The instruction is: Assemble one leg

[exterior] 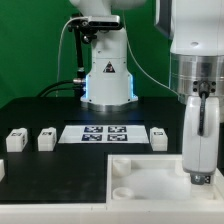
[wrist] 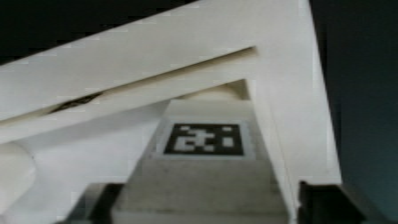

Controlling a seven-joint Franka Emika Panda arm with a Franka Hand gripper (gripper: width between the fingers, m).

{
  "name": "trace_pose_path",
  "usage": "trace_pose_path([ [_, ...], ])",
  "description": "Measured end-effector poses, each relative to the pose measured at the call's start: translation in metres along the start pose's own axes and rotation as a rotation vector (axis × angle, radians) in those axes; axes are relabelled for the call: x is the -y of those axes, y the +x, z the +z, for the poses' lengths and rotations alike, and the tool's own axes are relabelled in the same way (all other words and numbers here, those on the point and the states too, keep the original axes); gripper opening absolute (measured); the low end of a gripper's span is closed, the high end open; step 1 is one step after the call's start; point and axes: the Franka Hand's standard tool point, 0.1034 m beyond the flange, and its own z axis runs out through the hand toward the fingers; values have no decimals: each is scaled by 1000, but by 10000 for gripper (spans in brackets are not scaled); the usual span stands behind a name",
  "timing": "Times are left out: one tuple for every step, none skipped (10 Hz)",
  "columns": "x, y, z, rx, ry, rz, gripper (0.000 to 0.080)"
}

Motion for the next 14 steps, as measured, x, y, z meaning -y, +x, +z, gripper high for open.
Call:
trace_pose_path([
  [-1, -1, 1, -1, 0, -15, 529],
  [-5, -7, 3, -8, -1, -220, 625],
  [-8, -14, 0, -29, -1, -502, 642],
  [-11, -23, -5, -38, 2, -669, 642],
  [-12, -23, -4, -40, 0, -760, 648],
  [-10, -20, -3, -44, -4, -886, 648],
  [-10, -20, -3, -44, -6, -969, 649],
  [-10, -20, -3, -55, -3, -1135, 649],
  [-11, -18, -1, -74, 5, -1300, 649],
  [-10, -11, 1, -81, 7, -1409, 649],
  [-5, -3, 0, -90, 8, -1553, 649],
  [3, 7, -2, -95, 8, -1657, 649],
  [5, 8, -3, -96, 11, -1674, 649],
  [4, 7, -3, -95, 12, -1630, 620],
])
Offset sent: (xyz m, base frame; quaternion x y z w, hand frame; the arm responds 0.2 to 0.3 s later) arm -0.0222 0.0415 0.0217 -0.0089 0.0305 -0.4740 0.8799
